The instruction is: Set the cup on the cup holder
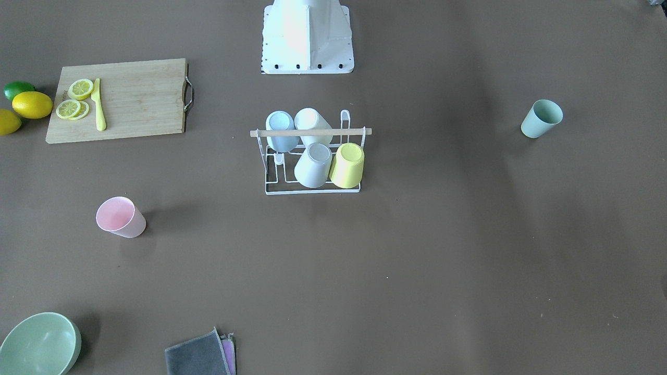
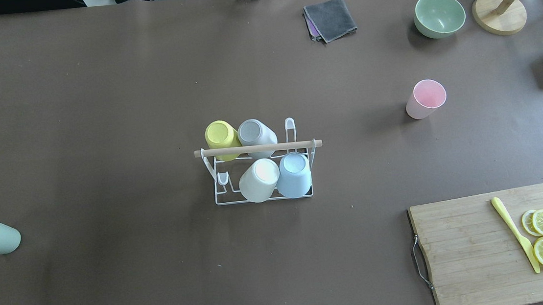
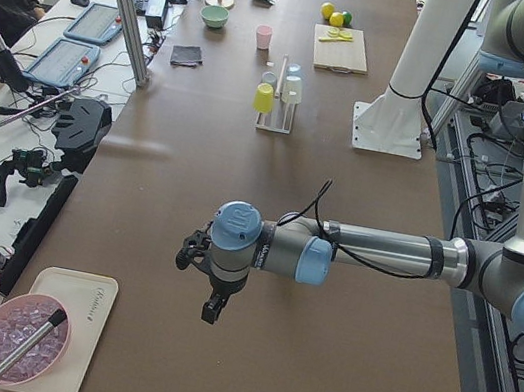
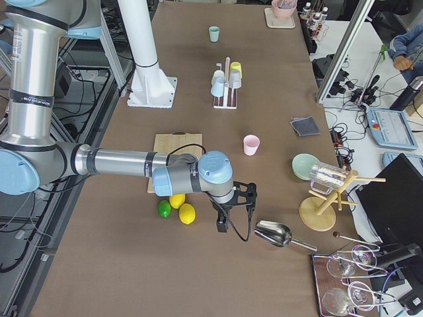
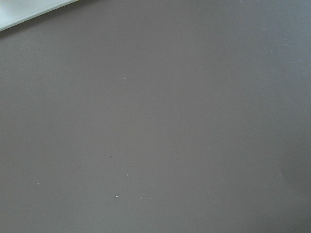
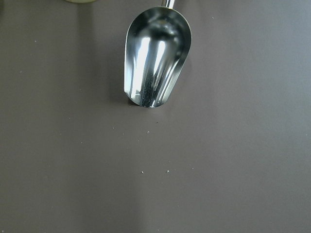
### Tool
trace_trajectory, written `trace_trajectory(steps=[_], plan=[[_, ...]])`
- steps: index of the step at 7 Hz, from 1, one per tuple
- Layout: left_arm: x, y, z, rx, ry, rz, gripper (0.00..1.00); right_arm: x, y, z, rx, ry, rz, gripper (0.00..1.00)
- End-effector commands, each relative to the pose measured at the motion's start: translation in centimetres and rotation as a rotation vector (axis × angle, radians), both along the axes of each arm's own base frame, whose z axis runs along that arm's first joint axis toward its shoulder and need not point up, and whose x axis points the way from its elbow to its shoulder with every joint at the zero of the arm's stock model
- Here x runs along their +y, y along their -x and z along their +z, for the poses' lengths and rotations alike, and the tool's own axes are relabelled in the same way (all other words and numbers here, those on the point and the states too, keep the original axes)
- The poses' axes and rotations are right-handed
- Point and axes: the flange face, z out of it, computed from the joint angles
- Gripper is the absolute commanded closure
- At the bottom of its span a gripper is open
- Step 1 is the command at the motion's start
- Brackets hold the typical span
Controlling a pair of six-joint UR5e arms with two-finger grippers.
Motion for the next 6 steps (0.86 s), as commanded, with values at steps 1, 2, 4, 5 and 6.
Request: trace_trajectory(steps=[1, 2, 4, 5, 6], plan=[[0.0, 0.1, 0.0, -0.002, 0.000, -0.002, 0.01, 0.3, 0.0, 0.5, 0.001, 0.015, 0.001, 0.00], [0.0, 0.0, 0.0, -0.002, 0.000, 0.000, 0.01, 0.6, 0.1, 1.5, 0.004, 0.034, -0.001, 0.00], [0.0, 0.0, 0.0, -0.002, 0.000, 0.000, 0.01, 0.7, 0.0, 2.2, 0.006, 0.045, 0.000, 0.00], [0.0, 0.0, 0.1, -0.002, 0.001, 0.000, 0.01, 0.3, -0.1, 2.0, 0.018, 0.034, 0.002, 0.00], [0.0, 0.0, 0.1, -0.002, 0.001, 0.000, 0.01, 0.2, -0.2, 2.1, 0.037, 0.031, 0.006, 0.00]])
